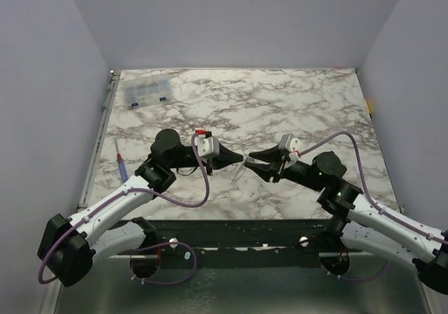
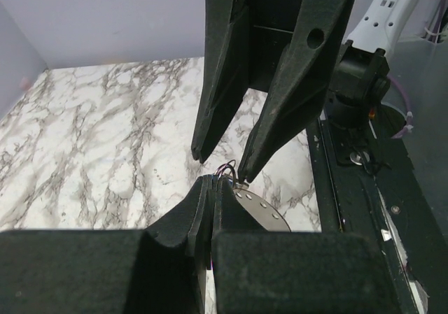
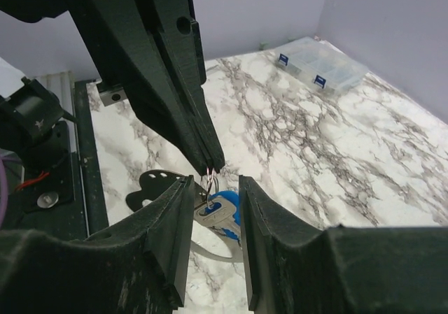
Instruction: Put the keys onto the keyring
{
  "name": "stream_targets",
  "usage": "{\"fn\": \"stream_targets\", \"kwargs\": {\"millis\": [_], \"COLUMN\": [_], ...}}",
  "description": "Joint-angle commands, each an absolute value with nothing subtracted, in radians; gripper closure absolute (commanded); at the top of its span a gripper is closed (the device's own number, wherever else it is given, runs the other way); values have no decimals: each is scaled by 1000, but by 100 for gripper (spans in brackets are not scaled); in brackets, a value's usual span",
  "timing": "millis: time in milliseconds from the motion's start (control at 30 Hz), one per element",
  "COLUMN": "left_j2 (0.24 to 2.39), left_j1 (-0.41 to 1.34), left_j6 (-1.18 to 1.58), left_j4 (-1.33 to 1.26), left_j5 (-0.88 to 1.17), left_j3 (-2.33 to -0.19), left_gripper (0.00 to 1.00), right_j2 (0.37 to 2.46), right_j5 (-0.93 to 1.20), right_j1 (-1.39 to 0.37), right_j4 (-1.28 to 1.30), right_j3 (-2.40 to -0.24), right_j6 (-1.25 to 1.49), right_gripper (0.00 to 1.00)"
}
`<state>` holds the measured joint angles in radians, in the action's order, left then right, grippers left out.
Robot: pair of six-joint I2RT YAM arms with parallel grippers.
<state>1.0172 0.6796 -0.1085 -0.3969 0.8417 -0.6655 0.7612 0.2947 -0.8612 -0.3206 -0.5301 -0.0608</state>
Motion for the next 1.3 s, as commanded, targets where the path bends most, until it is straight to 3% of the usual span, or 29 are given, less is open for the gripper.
{"fn": "stream_targets", "kwargs": {"millis": [0,200,433,667,833,933,1067,1267], "left_j2": [994,990,986,986,958,945,954,994], "left_j1": [672,670,669,668,667,667,666,667], "left_j6": [-90,-83,-78,-84,-209,-279,-326,-354], "left_j4": [-443,-453,-459,-447,-283,-173,-81,-3], "left_j5": [884,888,889,908,864,824,800,788], "left_j3": [-655,-652,-648,-648,-676,-710,-759,-802], "left_gripper": [100,100,100,100,65,54,52,59], "right_j2": [786,811,827,828,838,842,857,867], "right_j5": [309,291,302,324,292,278,273,255], "right_j1": [-864,-865,-865,-865,-865,-866,-865,-865], "right_j4": [-320,-317,-320,-320,-265,-248,-224,-220], "right_j3": [-532,-540,-543,-545,-573,-581,-591,-597], "right_j6": [-80,-84,-77,-95,-112,-118,-123,-128], "right_gripper": [63,67,99,99,99,99,99,99]}}
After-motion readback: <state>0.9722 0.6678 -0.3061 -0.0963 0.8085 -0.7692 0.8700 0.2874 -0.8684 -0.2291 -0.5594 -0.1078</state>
